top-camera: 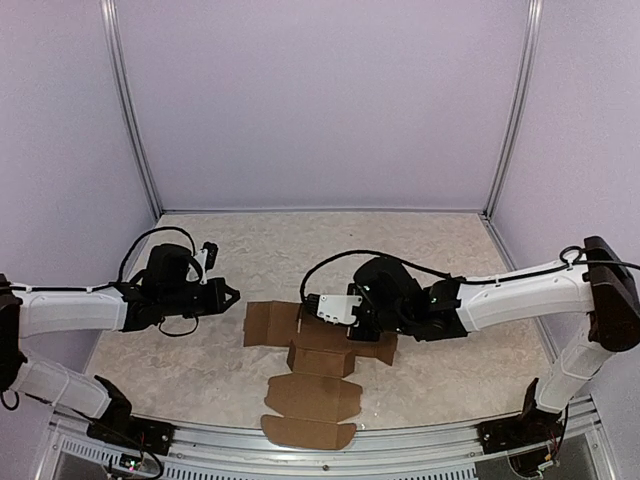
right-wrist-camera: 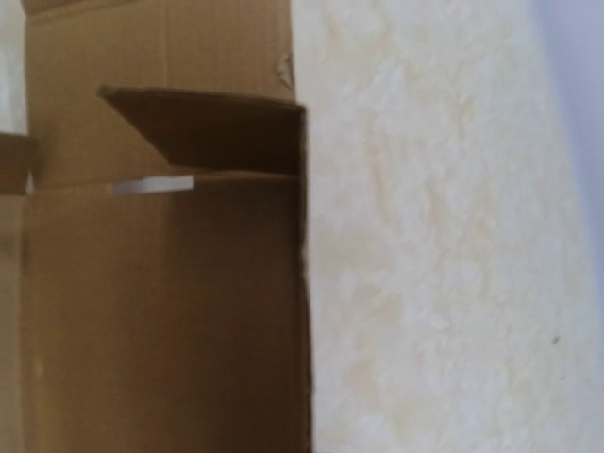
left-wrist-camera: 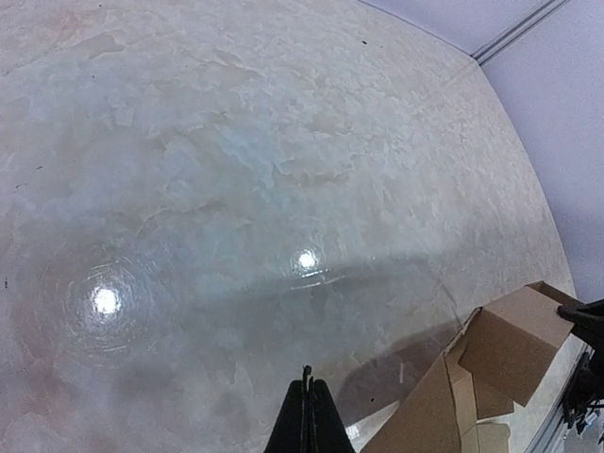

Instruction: Fold the paper box

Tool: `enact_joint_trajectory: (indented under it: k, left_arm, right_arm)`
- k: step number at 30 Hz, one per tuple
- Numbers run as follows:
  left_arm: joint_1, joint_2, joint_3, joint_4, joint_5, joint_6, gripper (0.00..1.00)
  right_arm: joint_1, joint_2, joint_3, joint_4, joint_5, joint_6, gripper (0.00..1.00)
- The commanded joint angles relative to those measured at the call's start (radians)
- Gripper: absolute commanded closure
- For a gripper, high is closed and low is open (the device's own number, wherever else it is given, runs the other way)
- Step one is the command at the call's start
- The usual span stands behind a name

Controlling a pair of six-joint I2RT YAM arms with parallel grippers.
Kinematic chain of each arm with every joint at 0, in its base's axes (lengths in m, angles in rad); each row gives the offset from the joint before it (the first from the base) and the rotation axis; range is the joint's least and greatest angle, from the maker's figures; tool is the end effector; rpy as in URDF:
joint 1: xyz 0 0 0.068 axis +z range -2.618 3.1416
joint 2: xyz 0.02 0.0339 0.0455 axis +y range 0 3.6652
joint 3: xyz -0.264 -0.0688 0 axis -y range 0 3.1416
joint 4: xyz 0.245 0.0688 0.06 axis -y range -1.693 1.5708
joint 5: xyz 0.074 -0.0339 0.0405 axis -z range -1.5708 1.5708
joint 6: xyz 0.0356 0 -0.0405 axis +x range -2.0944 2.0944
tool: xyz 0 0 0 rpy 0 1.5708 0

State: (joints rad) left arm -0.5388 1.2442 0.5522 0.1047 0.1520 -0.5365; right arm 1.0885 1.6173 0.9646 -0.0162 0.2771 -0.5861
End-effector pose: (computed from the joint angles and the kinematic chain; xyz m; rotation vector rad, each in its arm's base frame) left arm 0.2145 -0.1345 0.1929 0.0946 2.2549 -0.7661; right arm 0.1702 0.3040 0.2090 -1.5383 1.5868 -0.0324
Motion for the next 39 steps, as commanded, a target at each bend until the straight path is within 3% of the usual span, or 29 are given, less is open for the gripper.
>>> enact_joint_trajectory:
  k: [1,13,19,24,32,39]
  left_arm:
    - [0.007,0.05,-0.003,0.05,0.093,-0.027,1.0]
    - [-0.021,0.096,-0.024,0.189,0.18,-0.009,1.0]
    - [-0.072,0.154,-0.007,0.164,0.178,0.012,1.0]
    - [-0.079,0.154,-0.008,0.135,0.152,0.022,1.0]
    - [-0.115,0.138,0.005,0.115,0.151,0.076,0.87]
    - [-0.165,0.139,0.018,0.104,0.128,0.106,0.79]
  right_arm:
    - [0.033,-0.045,-0.027,0.106,0.054,-0.05,1.0]
    - [0.114,0.012,-0.156,0.471,0.302,-0.228,1.0]
    - [0.133,0.081,-0.185,0.649,0.384,-0.353,1.0]
    - [0.138,0.116,-0.189,0.682,0.387,-0.385,1.0]
    - [0.139,0.134,-0.17,0.648,0.355,-0.365,1.0]
    - [0.165,0.171,-0.191,0.738,0.4,-0.433,1.0]
